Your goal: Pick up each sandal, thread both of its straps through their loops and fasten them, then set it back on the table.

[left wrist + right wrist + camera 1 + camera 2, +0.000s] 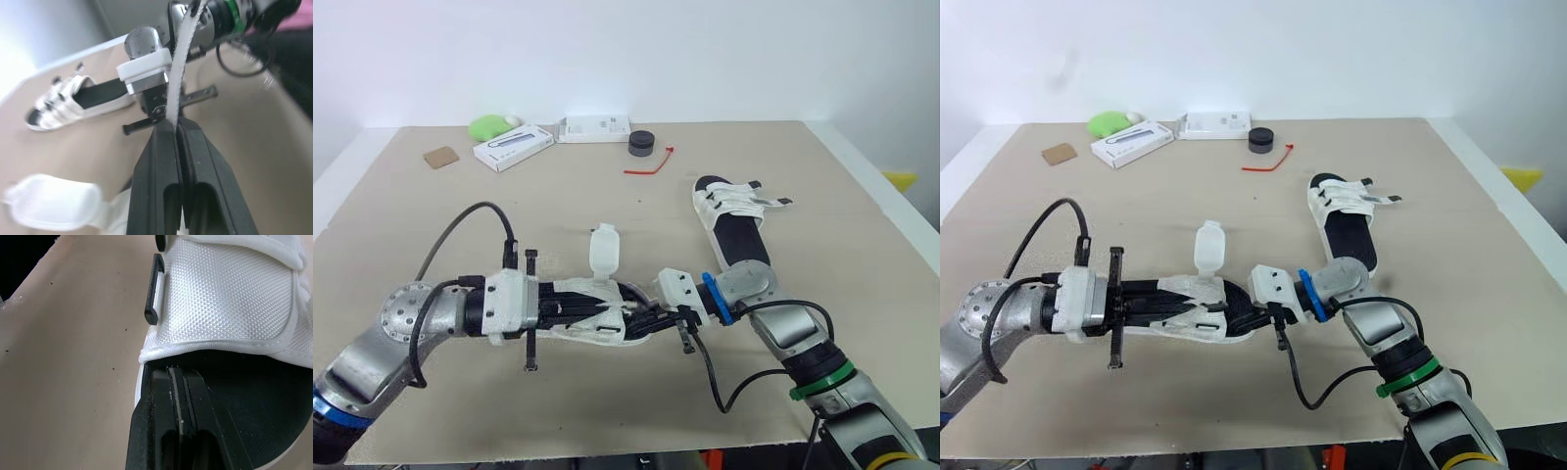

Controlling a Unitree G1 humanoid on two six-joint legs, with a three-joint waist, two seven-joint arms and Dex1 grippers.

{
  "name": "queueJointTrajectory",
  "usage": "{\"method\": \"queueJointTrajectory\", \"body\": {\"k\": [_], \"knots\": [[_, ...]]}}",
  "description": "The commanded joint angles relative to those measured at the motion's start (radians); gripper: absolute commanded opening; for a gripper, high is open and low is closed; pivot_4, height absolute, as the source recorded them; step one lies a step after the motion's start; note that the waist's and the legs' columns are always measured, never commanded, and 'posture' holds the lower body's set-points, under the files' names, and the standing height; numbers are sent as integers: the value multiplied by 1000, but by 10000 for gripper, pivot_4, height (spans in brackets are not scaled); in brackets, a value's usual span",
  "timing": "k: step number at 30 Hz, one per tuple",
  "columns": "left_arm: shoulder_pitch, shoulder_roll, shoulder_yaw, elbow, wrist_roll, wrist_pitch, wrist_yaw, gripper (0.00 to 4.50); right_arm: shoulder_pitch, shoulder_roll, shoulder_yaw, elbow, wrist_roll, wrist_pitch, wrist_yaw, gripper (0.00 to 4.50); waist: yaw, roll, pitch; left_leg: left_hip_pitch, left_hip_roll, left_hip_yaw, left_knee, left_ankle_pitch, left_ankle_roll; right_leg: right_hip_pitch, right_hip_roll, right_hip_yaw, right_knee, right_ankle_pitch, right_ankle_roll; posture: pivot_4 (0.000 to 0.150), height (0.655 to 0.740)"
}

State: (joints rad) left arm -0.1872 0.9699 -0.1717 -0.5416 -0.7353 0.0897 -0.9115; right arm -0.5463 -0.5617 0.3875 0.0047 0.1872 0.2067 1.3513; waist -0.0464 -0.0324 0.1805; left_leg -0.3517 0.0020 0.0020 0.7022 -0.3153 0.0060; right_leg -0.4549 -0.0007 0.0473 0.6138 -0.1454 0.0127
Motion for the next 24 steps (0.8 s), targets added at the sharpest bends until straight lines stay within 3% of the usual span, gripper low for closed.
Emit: {"method": "queueJointTrajectory", "body": {"k": [1,11,17,24], "knots": [[16,2,62,-109,-67,76,2,340,-10,-3,-2,-4,-7,-10,4,0,0,0,0,0,0,0,0,0,0,0,0,0,0,0,0,1500,7400],[-85,-116,141,-89,-159,313,136,340,-14,2,2,5,-10,-22,7,0,0,0,0,1,-2,0,0,0,0,1,1,0,0,0,-1,1500,7400],[-40,-153,205,-7,-180,443,207,340,-18,6,4,9,-11,-26,6,0,2,0,0,1,-2,0,0,0,0,1,2,0,1,0,-1,1500,7400],[31,-224,314,58,-337,598,322,340,-18,6,5,9,-11,-27,8,0,2,0,0,1,0,-3,0,0,0,1,1,1,0,0,-1,1500,7400]]}}
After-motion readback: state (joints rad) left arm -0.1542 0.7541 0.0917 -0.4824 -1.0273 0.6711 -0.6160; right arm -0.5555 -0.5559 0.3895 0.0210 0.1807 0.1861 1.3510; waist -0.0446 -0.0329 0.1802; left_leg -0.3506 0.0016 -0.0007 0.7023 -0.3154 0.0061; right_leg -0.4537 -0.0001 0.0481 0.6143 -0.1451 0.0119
